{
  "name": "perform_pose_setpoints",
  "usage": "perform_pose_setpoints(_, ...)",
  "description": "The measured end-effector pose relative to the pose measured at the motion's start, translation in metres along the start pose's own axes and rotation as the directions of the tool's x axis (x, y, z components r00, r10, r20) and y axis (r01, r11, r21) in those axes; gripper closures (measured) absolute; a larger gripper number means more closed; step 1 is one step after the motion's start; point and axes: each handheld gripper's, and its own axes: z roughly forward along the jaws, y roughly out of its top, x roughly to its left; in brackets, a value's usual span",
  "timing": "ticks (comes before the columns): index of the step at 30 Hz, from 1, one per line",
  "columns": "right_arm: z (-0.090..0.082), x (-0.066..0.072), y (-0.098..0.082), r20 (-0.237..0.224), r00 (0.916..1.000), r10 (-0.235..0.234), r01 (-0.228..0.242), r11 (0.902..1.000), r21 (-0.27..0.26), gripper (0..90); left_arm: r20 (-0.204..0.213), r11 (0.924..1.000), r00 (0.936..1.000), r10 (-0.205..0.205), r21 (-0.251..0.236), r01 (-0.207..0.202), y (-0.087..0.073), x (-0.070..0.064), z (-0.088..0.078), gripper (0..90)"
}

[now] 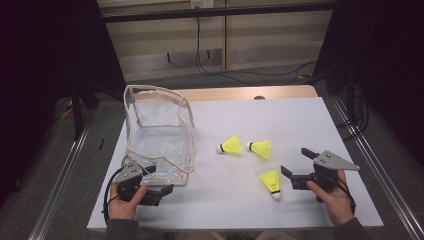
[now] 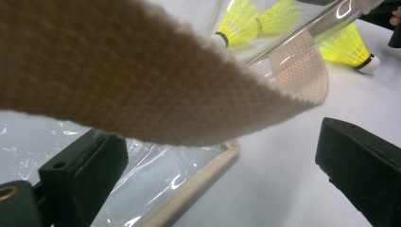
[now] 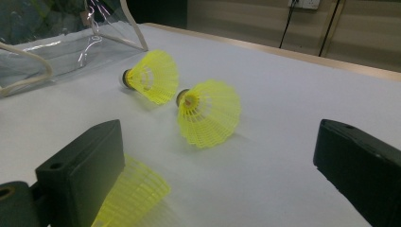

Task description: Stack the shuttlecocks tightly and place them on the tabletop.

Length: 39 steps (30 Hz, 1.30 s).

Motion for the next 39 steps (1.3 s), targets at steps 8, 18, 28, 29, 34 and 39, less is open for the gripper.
perform_pose_setpoints(8, 0.007, -0.004, 0.005, -0.002, 1.0, 0.003, -0.003, 1.0, -0.001, 2.0, -0.001, 1.0, 1.0, 0.0, 0.003, 0.0, 0.0, 0.0, 0.0, 3.1)
perform_pose_setpoints(18, 0.017, -0.006, 0.013, 0.0, 0.9999, 0.014, -0.014, 0.9998, 0.015, 2.1, -0.005, 1.0, 1.0, -0.001, 0.001, 0.001, 0.0, 0.0, 0.001, 2.6)
perform_pose_setpoints(28, 0.03, -0.011, 0.019, 0.013, 0.9988, 0.048, -0.049, 0.9968, 0.064, 2.4, -0.006, 1.0, 1.0, 0.0, 0.003, 0.0, 0.0, -0.001, 0.001, 2.7)
perform_pose_setpoints(29, 0.031, -0.012, 0.02, 0.014, 0.9984, 0.055, -0.056, 0.9961, 0.069, 2.5, -0.006, 1.0, 1.0, -0.001, 0.003, 0.001, 0.0, -0.001, 0.001, 2.6)
perform_pose_setpoints(34, 0.036, -0.015, 0.02, 0.028, 0.9977, 0.061, -0.063, 0.9948, 0.08, 2.7, -0.006, 1.0, 1.0, -0.001, 0.004, 0.001, 0.001, 0.0, 0.001, 2.7)
perform_pose_setpoints(39, 0.04, -0.015, 0.021, 0.03, 0.9978, 0.06, -0.062, 0.9942, 0.088, 2.9, -0.004, 1.0, 1.0, 0.001, 0.006, -0.001, 0.001, 0.0, 0.001, 2.7)
